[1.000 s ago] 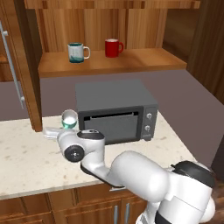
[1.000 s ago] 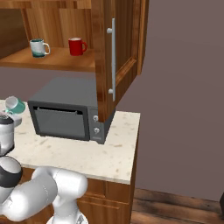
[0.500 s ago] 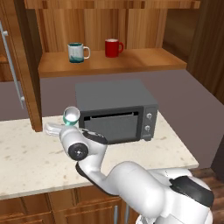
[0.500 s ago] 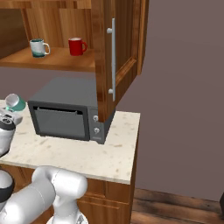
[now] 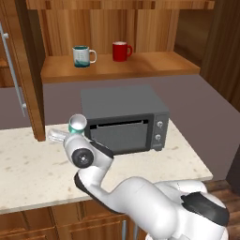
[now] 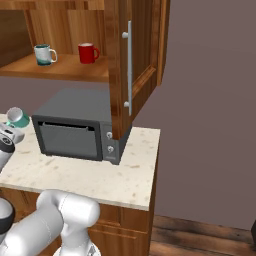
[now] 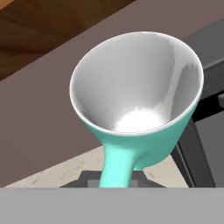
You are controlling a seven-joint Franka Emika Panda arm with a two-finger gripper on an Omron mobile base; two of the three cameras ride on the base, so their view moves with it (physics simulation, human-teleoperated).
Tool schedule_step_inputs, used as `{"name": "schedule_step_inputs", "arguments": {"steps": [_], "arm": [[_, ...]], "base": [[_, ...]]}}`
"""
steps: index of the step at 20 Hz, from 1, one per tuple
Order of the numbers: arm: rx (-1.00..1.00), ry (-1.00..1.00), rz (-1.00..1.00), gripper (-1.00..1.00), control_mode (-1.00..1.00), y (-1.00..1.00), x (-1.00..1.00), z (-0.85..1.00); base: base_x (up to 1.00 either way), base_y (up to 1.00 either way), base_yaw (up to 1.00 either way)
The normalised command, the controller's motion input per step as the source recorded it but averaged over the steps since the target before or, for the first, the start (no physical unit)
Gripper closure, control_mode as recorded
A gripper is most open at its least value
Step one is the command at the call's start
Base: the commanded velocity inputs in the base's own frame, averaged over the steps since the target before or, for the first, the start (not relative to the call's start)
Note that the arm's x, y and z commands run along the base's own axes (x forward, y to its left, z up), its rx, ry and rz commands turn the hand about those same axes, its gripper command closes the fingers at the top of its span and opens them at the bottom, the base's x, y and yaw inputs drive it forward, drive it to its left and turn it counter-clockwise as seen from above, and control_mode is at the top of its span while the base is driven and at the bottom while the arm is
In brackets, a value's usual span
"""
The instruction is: Pick the mug on the counter and place it in the cabinet with the handle facing the right, like the mugs already inside.
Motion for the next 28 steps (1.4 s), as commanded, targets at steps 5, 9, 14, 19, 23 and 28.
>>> {"name": "schedule_step_inputs", "arguments": {"steps": [5,9,14,19,23,28], "arm": [[0.12,0.14,0.0,1.0,-1.0,-0.07,0.0,0.03],[0.04,0.07,0.0,1.0,-1.0,-0.07,-0.01,0.2],[0.0,0.04,0.0,1.0,-1.0,-0.06,-0.01,0.19],[0.0,0.08,0.0,1.0,-1.0,-0.15,0.0,0.05],[0.0,0.11,0.0,1.0,-1.0,-0.14,-0.01,0.11],[0.0,0.06,0.0,1.0,-1.0,-0.09,-0.14,0.26]], "base": [[0.0,0.0,0.0],[0.0,0.0,0.0],[0.0,0.0,0.0],[0.0,0.0,0.0],[0.0,0.0,0.0],[0.0,0.0,0.0]]}}
